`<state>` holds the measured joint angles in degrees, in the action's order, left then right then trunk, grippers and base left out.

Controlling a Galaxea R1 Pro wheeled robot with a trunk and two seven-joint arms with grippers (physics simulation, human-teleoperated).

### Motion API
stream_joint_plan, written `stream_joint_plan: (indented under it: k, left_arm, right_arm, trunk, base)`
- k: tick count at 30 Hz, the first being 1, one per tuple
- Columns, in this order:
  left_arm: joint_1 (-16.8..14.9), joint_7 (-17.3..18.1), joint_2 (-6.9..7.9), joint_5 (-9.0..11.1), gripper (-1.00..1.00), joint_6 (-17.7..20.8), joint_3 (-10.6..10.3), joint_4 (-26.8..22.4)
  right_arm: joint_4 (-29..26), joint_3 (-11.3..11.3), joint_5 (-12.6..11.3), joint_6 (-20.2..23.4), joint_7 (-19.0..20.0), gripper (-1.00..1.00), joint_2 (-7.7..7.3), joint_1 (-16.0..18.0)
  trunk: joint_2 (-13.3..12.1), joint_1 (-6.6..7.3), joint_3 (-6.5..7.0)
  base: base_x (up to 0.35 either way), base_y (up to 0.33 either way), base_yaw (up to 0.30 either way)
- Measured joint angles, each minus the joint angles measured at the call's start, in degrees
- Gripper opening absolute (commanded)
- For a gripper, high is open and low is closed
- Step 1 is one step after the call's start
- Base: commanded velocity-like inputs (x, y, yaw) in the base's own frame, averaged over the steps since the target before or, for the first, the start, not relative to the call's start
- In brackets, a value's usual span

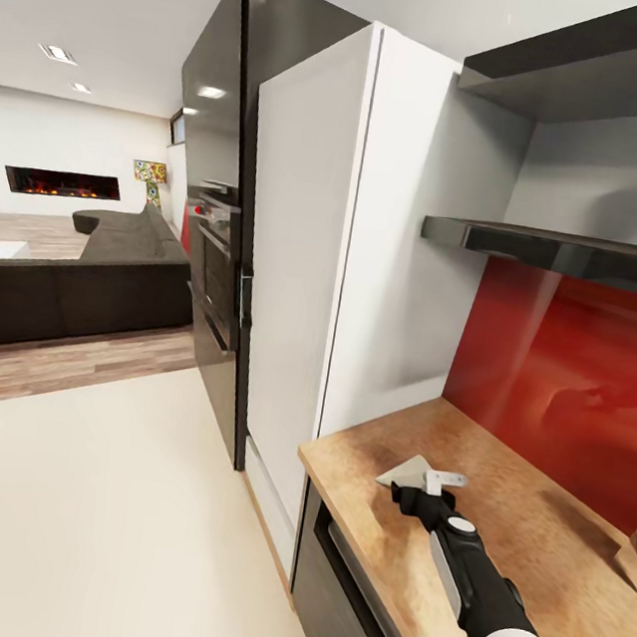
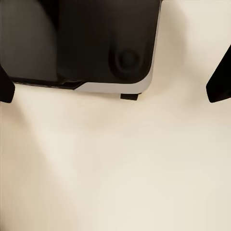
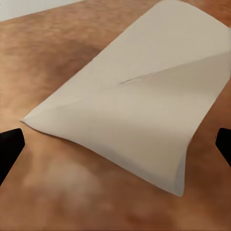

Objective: Set up a coffee station on the kitchen countertop: keep the coffee maker on the countertop, move the bottle of coffee from the kitchen shelf to the counter next to the coffee maker, place a paper coffee filter on top of the coffee maker, put the saucer next to the coffee maker with the coffee cup on the saucer, and place the electric kettle next to the coffee maker.

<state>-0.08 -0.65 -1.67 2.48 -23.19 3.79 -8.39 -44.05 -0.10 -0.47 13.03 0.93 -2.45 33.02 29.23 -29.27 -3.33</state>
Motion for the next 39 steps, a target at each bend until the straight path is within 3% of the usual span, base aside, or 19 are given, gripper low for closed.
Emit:
stream_joint_plan:
  k: [39]
  left_arm:
    - [0.0, 0.0, -0.06, 0.0, 1.0, 0.0, 0.1, 0.2]
  right_arm:
    - [-0.7, -0.1, 0.1, -0.4, 0.1, 1.0, 0.09, 0.0]
  trunk:
    - [0.0, 0.0, 0.0]
  base:
    - [0.014, 0.0, 0.0]
